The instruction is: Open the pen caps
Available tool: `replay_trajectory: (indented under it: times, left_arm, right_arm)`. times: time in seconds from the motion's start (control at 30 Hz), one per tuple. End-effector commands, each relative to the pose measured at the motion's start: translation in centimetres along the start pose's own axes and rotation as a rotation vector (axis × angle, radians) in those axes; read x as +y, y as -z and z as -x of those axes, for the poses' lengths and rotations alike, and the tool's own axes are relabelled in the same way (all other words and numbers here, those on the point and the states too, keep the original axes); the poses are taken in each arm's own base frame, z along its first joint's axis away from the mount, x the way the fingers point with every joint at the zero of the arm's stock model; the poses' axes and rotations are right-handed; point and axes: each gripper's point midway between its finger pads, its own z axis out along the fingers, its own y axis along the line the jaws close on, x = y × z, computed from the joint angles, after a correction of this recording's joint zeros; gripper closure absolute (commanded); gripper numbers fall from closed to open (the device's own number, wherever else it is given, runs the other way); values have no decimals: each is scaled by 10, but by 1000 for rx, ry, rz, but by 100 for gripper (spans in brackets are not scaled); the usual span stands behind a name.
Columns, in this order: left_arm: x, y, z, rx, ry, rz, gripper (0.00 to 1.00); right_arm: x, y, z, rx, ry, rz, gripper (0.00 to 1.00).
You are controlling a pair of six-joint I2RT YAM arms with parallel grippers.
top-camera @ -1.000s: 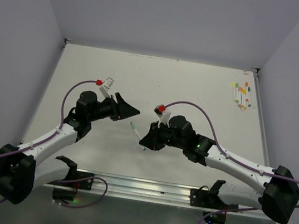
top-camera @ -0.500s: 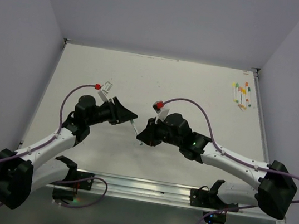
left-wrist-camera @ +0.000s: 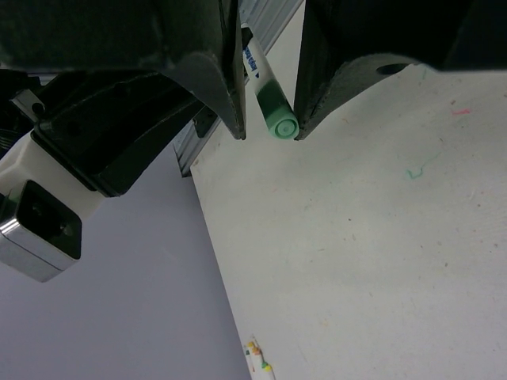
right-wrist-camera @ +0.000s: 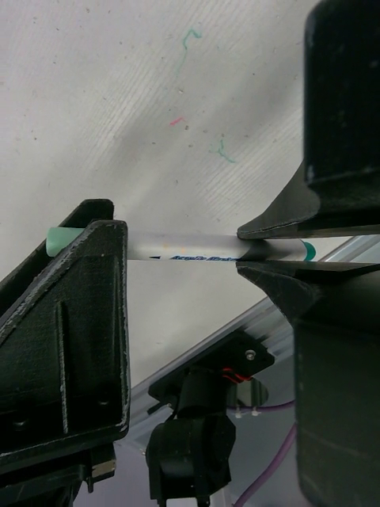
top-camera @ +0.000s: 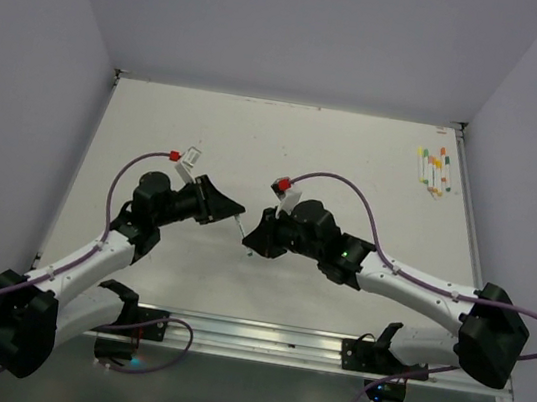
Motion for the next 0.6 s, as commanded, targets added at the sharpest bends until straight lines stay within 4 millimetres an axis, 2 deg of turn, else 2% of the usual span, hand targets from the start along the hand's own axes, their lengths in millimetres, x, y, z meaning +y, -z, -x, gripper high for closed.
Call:
replay_trajectory:
  times: [0.0,0.1,0.2,0.23,0.27,0.53,0.57]
  left_arm:
    - [-11,1,-1,2,-24,-52,68]
    - [-11,1,-1,4,-25,-54,75]
    - [-11,1,-1,6,-26,-56,88]
    - [-11,1,-1,7,-25,-54,97]
    - [-10,1,-1,6,-23,-52,100]
    - [-10,0,-2,7,-14,-52,100]
    - [-10,0,-2,7,-14,-52,100]
  right_arm:
    - [16,-2,35,-101,18,28,100]
    - [16,-2,34,-95,18,29,100]
    - [15,-2,32,-92,21,27,100]
    - [15,-1,32,-94,24,25,100]
    - [14,-2,31,-91,27,21,100]
    - [14,-1,30,-81,41,25,100]
    - [14,-1,30,-81,45,26,93]
